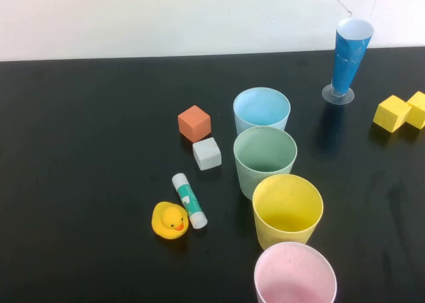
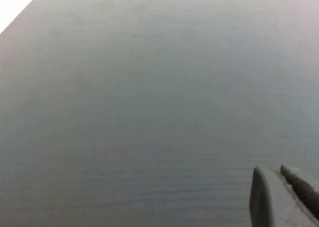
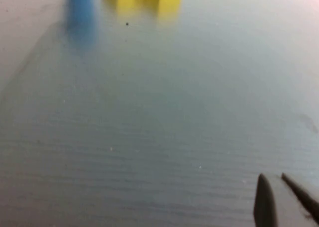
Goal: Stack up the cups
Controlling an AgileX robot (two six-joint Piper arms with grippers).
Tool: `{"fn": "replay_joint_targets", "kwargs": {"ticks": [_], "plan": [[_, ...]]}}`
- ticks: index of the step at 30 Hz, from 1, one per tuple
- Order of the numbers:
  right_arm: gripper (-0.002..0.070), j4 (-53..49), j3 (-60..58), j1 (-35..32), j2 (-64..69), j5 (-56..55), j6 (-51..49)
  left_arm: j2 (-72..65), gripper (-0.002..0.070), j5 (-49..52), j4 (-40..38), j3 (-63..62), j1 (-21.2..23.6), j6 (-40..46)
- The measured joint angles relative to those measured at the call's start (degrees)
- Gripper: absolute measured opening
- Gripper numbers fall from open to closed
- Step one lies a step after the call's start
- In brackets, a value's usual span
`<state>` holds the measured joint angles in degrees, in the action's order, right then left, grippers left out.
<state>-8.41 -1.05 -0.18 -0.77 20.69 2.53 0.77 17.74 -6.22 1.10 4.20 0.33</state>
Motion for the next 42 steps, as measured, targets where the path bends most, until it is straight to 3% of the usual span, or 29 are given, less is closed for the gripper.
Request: {"fn": "replay_joint_targets", "kwargs": {"ticks": [27, 36, 38, 42], "plan": [[-0.0003, -1.61, 0.0, 0.0, 0.0, 0.0, 0.36, 0.0, 0.0001, 0.0, 0.0, 0.0, -1.6, 0.12], [-0.0003, 10.04, -0.1, 0.0, 0.0, -0.75, -0.59, 0.0, 0.0001, -1.35, -0.25, 0.0, -1.6, 0.01], [-0.0003, 16.59, -0.33, 0.0, 0.0, -1.16, -2.53, 0.0, 0.0001, -3.34, -5.08, 0.11, -1.6, -1.77], [-0.0003, 36.09, -0.53, 0.0, 0.0, -1.46, -9.22, 0.0, 0.0001, -9.8, -25.7, 0.11, -1.6, -11.21]]}}
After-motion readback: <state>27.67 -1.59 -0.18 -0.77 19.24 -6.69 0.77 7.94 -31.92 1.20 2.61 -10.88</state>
